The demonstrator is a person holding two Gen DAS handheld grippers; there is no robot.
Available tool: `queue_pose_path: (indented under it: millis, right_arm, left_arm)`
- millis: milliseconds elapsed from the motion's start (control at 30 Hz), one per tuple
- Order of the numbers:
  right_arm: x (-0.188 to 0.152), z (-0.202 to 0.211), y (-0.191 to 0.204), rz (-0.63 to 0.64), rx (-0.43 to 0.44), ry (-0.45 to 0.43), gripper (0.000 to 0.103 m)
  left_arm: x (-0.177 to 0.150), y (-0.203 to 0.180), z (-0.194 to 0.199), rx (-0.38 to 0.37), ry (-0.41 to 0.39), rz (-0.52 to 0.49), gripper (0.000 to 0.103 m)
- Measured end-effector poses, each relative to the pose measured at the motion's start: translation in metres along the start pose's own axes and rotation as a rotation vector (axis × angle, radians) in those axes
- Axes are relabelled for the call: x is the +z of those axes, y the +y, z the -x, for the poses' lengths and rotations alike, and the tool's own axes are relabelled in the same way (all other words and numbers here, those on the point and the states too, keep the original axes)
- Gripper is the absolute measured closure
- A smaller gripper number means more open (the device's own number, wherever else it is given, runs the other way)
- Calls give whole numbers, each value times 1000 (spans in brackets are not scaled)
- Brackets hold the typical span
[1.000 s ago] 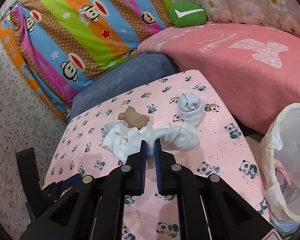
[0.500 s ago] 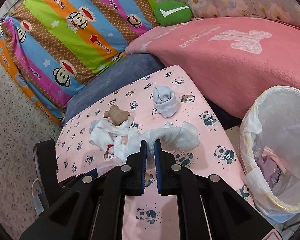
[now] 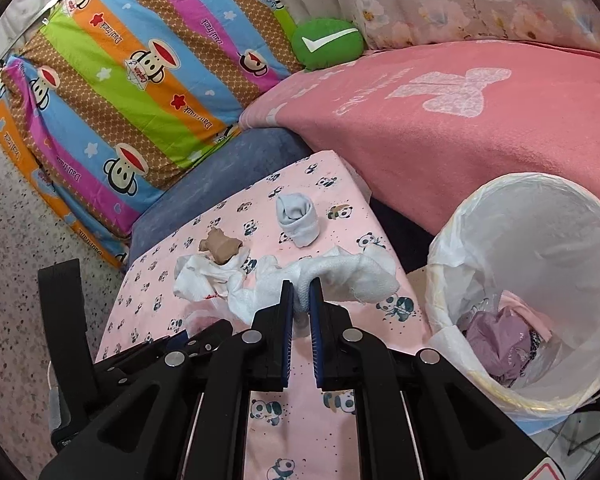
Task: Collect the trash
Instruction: 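Carry the packet and white cloth over the white bin and open both tools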
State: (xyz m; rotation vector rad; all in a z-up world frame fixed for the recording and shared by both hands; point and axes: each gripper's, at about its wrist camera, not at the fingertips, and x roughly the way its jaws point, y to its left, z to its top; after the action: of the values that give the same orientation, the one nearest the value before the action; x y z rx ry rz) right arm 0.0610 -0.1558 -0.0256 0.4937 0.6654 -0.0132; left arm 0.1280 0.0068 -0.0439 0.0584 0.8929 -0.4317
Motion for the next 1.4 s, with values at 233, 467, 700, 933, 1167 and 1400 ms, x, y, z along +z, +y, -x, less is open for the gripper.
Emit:
queue_pose_path:
  millis: [233, 467, 700, 933, 1167, 1400]
  right_arm:
    - [12, 36, -31, -37, -19, -62, 93]
    - [24, 71, -66, -72, -61, -120, 93]
    - [29, 100, -105, -115, -106, -154, 93]
    - [30, 116, -138, -152, -141, -178, 93]
    - [33, 123, -154, -169, -163, -192, 93]
    - [39, 126, -160, -165, -172, -205, 93]
  left_arm:
    - [14, -50, 15, -42, -42, -60, 82]
    - [26, -96, 21, -88, -67, -124, 82]
    - [30, -137, 17, -146, -61, -176, 82]
    - [31, -167, 12, -206, -50, -217, 82]
    - [32, -188, 7, -249, -27, -245, 77]
    - [35, -192, 15, -201, -86, -248, 30]
